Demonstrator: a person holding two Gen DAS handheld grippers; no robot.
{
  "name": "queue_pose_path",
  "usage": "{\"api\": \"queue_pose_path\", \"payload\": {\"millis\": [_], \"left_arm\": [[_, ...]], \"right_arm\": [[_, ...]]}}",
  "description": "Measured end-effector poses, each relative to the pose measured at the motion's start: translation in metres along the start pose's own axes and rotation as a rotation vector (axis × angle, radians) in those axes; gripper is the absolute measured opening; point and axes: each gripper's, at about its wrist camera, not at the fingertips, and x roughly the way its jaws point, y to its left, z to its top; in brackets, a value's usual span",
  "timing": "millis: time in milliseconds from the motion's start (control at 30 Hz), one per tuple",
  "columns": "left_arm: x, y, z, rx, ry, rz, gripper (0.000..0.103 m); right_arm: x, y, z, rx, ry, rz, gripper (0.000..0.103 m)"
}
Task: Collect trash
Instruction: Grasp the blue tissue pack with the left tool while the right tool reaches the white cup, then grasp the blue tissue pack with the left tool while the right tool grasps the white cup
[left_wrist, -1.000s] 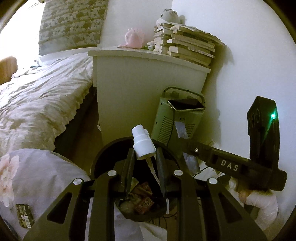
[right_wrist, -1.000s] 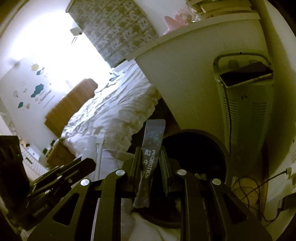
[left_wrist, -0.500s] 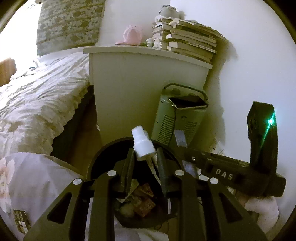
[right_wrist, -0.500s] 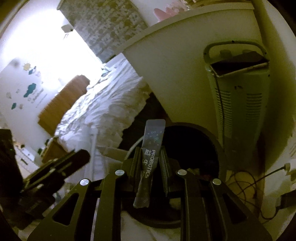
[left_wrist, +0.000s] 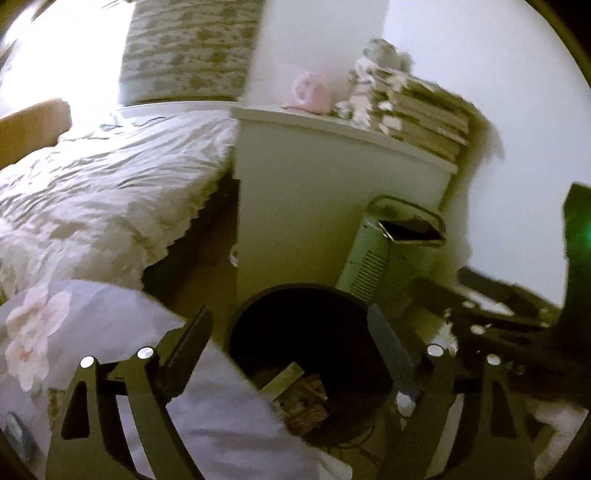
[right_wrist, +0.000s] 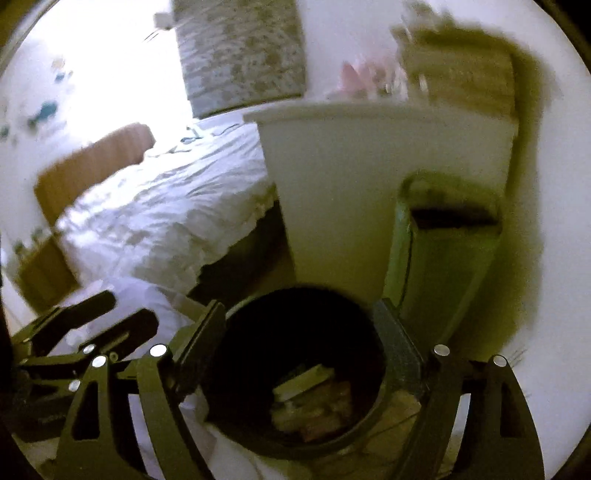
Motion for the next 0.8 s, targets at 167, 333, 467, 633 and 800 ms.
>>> {"api": "queue_pose_path", "payload": {"millis": [167, 333, 467, 633, 800], "left_arm": [[-0.047, 0.042, -0.011, -0.075, -0.056, 0.092, 0.085], [-0.108, 0.093, -0.025, -0.168, -0.132, 0.228, 0.089], [-0.152, 0.131, -0.040, -0.232, -0.165, 0.338, 0.089], [-0.195, 0.169, -0.064, -0.305, -0.179, 0.441, 0.089], [-0.220, 0.184, -0.083, -0.333, -0.185, 0.496, 0.090]], "right_arm": [[-0.024, 0.050, 0.018, -0.094, -0.035, -0.036, 0.085], [-0.052, 0.110, 0.033, -0.203, -0.084, -0.020, 0.092], [-0.075, 0.156, 0.039, -0.279, -0.128, 0.021, 0.092], [-0.098, 0.209, 0.041, -0.360, -0.163, 0.080, 0.092], [-0.114, 0.256, 0.040, -0.429, -0.187, 0.129, 0.092]]}}
